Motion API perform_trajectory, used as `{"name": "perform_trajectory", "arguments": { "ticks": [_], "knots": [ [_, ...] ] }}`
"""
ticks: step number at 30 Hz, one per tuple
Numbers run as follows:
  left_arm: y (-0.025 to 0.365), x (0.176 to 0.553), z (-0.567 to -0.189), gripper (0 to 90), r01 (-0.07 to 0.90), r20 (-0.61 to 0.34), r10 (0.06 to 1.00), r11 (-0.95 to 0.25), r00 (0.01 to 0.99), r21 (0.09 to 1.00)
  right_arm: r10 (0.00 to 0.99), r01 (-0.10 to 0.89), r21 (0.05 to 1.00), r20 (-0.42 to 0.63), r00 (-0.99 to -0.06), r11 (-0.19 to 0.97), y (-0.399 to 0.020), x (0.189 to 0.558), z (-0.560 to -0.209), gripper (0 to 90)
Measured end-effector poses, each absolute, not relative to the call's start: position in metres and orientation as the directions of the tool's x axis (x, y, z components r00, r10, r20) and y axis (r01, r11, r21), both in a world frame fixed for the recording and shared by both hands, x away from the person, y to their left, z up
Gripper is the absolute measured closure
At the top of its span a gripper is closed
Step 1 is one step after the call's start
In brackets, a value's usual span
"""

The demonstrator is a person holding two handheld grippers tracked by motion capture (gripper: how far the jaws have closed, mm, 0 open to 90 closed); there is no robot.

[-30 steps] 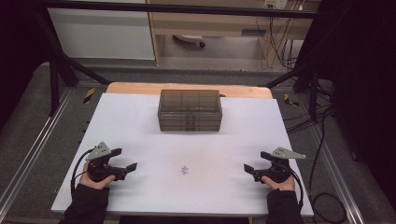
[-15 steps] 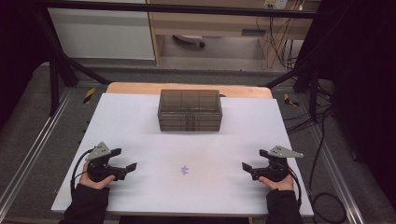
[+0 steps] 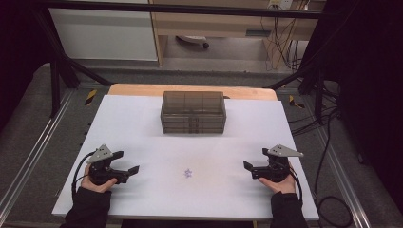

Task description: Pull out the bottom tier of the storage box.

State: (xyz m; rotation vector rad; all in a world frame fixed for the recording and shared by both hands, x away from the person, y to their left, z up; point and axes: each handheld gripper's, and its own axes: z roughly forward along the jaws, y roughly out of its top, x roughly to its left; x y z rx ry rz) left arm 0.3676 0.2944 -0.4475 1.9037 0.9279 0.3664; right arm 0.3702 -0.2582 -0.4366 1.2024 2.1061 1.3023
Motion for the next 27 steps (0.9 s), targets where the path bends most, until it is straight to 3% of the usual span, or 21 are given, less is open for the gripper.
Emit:
{"name": "perform_trajectory", "arguments": {
  "ticks": [27],
  "knots": [
    [0.294, 0.368, -0.448, 3.6, 0.449, -0.121, 0.738, -0.265, 0.664, 0.853, 0.814, 0.407, 0.858, -0.023, -0.580, 0.314, -0.224, 0.383, -0.423, 2.5]
  ]
}}
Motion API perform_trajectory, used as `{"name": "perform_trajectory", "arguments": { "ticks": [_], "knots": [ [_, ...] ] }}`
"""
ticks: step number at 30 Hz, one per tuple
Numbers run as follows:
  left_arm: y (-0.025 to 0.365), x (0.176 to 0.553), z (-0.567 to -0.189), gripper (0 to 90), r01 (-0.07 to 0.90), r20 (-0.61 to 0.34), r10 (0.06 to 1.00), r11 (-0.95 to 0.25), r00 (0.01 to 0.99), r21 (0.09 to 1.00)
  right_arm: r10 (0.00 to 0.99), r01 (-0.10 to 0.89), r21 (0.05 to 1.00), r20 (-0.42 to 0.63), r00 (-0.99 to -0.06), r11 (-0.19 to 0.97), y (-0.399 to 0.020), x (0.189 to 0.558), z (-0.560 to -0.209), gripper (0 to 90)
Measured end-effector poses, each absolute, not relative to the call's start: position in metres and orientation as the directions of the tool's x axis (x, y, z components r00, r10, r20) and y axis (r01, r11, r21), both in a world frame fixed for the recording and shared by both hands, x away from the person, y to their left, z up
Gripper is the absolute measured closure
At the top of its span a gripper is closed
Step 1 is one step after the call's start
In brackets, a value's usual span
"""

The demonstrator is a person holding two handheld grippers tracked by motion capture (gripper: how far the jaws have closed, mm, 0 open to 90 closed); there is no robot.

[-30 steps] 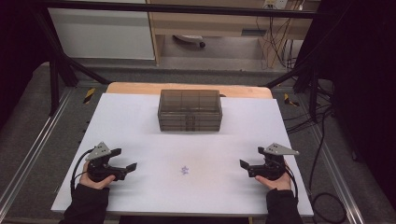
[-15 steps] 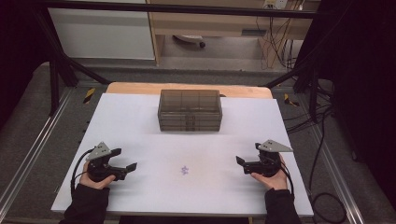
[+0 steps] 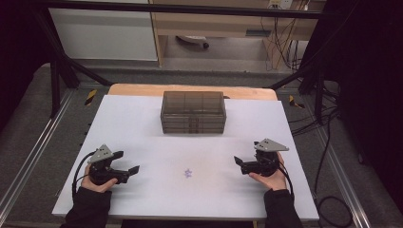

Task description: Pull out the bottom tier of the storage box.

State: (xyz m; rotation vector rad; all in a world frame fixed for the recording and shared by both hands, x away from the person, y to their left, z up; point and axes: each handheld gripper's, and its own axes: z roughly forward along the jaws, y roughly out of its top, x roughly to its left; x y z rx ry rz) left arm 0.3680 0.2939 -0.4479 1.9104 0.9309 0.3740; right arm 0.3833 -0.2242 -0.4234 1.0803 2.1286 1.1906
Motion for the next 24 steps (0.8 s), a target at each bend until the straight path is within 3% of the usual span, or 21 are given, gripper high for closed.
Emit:
{"name": "perform_trajectory", "arguments": {
  "ticks": [24],
  "knots": [
    [0.294, 0.368, -0.448, 3.6, 0.451, -0.119, 0.740, -0.265, 0.662, 0.852, 0.779, 0.364, 0.835, -0.117, -0.616, 0.412, -0.188, 0.397, -0.420, 3.0]
  ]
}}
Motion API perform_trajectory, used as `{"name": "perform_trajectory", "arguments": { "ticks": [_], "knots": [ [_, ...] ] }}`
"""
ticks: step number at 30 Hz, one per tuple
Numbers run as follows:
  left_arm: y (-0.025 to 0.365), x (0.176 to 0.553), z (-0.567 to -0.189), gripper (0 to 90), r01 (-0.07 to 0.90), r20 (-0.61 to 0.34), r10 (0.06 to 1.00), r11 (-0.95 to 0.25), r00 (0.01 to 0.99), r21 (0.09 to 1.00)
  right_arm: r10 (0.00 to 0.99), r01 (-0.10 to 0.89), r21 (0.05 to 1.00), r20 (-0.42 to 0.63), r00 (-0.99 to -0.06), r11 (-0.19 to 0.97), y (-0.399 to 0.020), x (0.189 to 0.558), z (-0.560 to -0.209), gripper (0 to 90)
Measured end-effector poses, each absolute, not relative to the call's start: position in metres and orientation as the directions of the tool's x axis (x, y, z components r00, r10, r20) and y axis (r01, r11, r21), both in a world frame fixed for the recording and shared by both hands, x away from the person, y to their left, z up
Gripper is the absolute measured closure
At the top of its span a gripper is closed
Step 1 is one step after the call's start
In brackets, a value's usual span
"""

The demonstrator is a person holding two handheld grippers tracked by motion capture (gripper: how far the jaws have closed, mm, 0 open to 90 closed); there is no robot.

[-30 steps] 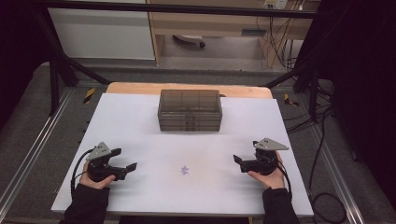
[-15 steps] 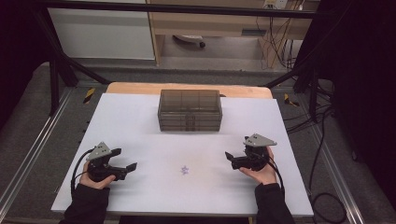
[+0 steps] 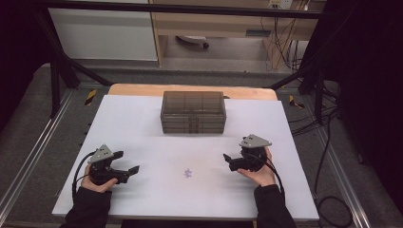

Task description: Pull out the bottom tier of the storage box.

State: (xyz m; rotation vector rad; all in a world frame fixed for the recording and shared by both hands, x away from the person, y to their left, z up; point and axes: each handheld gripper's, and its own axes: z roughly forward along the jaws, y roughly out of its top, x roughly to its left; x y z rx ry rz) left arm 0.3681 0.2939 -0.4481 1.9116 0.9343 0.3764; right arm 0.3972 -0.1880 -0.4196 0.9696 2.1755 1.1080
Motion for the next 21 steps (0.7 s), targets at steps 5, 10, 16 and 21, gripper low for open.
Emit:
{"name": "perform_trajectory", "arguments": {
  "ticks": [5, 10, 16, 21],
  "knots": [
    [0.294, 0.368, -0.448, 3.6, 0.451, -0.119, 0.740, -0.266, 0.662, 0.852, 0.772, 0.361, 0.826, -0.133, -0.622, 0.433, -0.183, 0.400, -0.421, 3.1],
    [0.294, 0.368, -0.448, 3.6, 0.452, -0.120, 0.741, -0.265, 0.661, 0.852, 0.768, 0.357, 0.818, -0.153, -0.622, 0.451, -0.178, 0.402, -0.423, 3.5],
    [0.294, 0.368, -0.448, 3.6, 0.452, -0.120, 0.741, -0.266, 0.661, 0.852, 0.756, 0.339, 0.809, -0.186, -0.627, 0.480, -0.171, 0.404, -0.423, 4.0],
    [0.294, 0.368, -0.448, 3.6, 0.452, -0.120, 0.741, -0.265, 0.660, 0.851, 0.739, 0.318, 0.794, -0.229, -0.633, 0.519, -0.162, 0.407, -0.424, 4.5]
  ]
}}
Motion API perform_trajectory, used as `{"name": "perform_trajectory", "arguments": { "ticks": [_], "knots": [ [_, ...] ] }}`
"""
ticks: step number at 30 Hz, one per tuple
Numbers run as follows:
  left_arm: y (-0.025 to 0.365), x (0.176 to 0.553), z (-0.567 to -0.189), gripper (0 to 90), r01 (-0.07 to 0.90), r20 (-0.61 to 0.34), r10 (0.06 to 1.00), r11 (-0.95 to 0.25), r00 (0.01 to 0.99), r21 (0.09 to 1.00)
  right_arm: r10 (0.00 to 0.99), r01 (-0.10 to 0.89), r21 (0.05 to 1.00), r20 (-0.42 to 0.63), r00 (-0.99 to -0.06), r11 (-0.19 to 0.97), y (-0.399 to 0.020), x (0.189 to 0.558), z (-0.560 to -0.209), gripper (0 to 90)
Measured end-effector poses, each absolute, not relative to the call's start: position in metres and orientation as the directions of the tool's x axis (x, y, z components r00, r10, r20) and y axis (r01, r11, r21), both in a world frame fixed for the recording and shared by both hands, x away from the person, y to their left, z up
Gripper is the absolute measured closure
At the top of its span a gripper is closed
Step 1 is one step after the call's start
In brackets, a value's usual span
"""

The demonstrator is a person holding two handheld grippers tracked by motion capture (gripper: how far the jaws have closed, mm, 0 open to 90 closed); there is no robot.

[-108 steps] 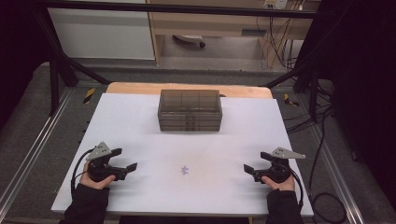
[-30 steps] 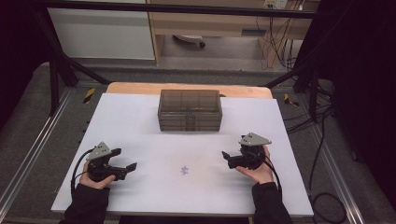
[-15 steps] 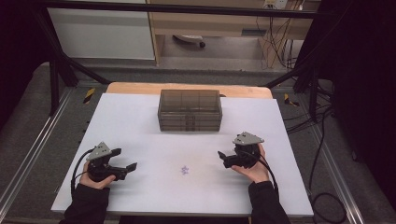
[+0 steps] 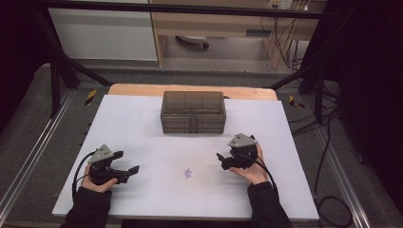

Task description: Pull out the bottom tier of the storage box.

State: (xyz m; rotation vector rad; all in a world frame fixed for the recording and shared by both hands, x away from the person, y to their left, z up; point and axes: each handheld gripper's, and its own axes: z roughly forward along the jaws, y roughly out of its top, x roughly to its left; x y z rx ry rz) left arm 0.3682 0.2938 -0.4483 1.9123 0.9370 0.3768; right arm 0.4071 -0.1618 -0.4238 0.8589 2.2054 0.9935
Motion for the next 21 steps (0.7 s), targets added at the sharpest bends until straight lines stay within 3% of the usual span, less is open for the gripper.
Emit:
{"name": "perform_trajectory", "arguments": {
  "ticks": [21],
  "knots": [
    [0.294, 0.368, -0.448, 3.6, 0.452, -0.115, 0.743, -0.269, 0.659, 0.850, 0.661, 0.242, 0.736, -0.351, -0.663, 0.633, -0.130, 0.418, -0.424, 6.1]
  ]
}}
